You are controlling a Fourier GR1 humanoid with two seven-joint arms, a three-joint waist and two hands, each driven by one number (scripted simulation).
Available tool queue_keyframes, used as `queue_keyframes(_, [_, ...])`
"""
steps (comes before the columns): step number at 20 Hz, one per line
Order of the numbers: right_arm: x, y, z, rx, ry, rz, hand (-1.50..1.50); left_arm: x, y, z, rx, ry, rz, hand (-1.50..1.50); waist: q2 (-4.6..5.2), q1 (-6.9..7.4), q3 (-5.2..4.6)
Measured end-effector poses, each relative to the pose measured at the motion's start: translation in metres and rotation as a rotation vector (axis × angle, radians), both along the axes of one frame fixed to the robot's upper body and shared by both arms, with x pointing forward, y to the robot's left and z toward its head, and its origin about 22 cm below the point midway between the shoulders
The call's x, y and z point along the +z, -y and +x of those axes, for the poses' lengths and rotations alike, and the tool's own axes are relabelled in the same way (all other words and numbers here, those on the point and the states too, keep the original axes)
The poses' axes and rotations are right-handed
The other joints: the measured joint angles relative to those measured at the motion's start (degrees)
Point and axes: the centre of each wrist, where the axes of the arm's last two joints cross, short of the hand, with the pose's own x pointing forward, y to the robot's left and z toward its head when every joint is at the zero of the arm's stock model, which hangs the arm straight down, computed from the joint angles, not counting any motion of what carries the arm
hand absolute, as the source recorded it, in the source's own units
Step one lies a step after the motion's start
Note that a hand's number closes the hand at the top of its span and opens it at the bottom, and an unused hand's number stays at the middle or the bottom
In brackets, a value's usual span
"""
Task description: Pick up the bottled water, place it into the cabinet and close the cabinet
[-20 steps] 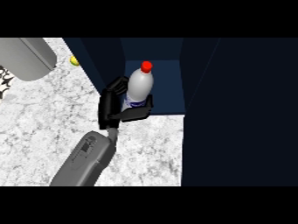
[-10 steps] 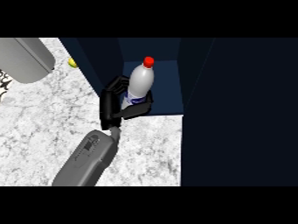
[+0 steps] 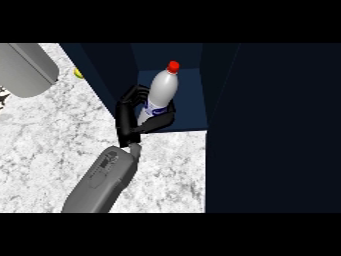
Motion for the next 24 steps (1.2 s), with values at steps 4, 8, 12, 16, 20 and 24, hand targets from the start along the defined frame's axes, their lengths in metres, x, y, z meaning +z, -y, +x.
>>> queue_keyframes(4, [0.000,0.000,0.000,0.014,-0.003,0.002,-1.50,0.018,-0.004,0.032,-0.042,0.002,0.065,-1.50,1.13,-1.44,-0.25])
queue_keyframes(8, [0.001,0.001,0.002,0.013,0.005,0.001,-1.50,0.039,-0.006,0.066,-0.082,-0.017,0.118,-1.50,1.85,-1.82,-0.40])
queue_keyframes(12, [0.001,0.001,0.003,0.017,0.011,0.006,-1.50,0.048,-0.001,0.084,-0.092,-0.036,0.137,-1.50,2.27,-2.22,-0.46])
queue_keyframes(16, [0.002,0.001,0.005,0.019,0.012,0.007,-1.50,0.049,-0.002,0.093,-0.107,-0.018,0.154,-1.50,2.47,-2.26,-0.51])
queue_keyframes(20, [0.002,0.003,0.002,0.019,0.013,0.005,-1.50,0.052,0.004,0.097,-0.149,0.033,0.117,-1.50,2.31,-2.10,-0.51])
queue_keyframes(24, [0.004,0.004,0.002,0.005,0.011,-0.001,-1.50,0.059,0.010,0.100,-0.202,0.113,0.070,-1.50,2.16,-1.62,-0.51])
